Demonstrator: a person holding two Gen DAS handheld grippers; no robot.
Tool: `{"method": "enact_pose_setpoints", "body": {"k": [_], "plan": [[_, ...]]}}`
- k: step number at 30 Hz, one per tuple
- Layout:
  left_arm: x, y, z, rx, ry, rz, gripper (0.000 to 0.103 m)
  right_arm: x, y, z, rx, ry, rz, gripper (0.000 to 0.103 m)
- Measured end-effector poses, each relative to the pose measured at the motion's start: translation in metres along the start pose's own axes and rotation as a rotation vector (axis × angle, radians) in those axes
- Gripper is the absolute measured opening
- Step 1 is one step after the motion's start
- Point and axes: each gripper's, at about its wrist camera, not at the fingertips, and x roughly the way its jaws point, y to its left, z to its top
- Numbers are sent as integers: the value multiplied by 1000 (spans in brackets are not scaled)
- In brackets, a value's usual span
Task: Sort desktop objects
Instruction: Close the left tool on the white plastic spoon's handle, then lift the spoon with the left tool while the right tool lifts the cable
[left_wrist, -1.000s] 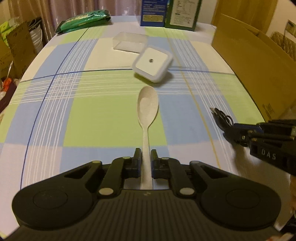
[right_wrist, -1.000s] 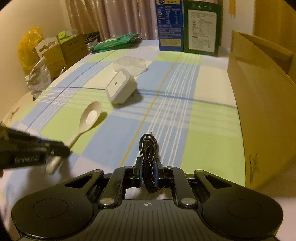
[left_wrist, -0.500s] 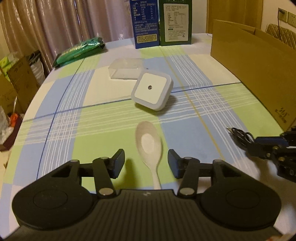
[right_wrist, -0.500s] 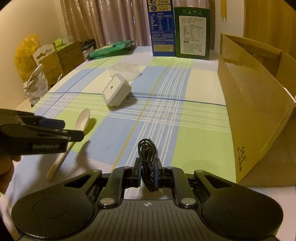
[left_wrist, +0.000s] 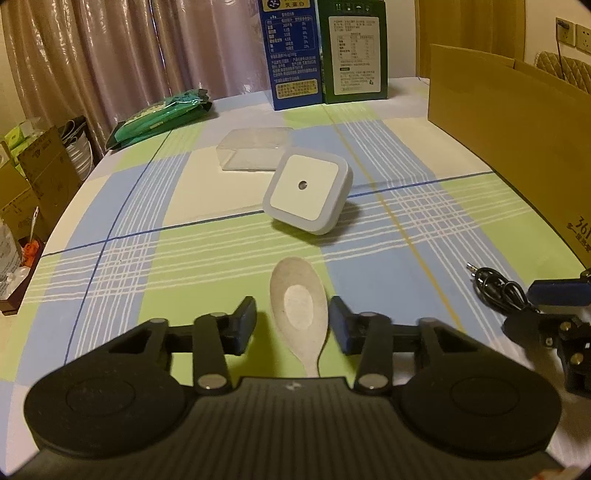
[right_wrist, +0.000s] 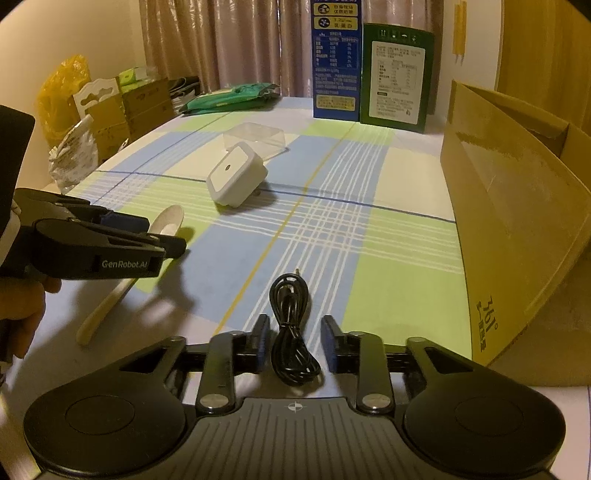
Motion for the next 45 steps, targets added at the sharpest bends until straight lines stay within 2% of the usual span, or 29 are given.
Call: {"method": "enact_pose_setpoints", "body": {"k": [1,7,16,26,29,31,45], "plan": [[0,0,0,2,0,0,30,0,0,0,-2,1,-2,33],[-1,1,0,-14,6,-13,27,-2,2,-2,-16,1,-3,35],[-9,-6,-5,-11,12,-51,27,6,0,1,-18,-9,2,35],[-9,-9,-6,-6,0,-48,27,14,3,4,-39,-44,4,35],[-9,-9,-6,-5,-2,-47,27,14,4,3,-39,-53,0,31],[-9,-10,-6,0,-3,-45,28,14,4,3,-40,-58,-3,21],[-7,-10,-6,1,-10,-36,28,12,5,2,-23,-65,-10,17]]}}
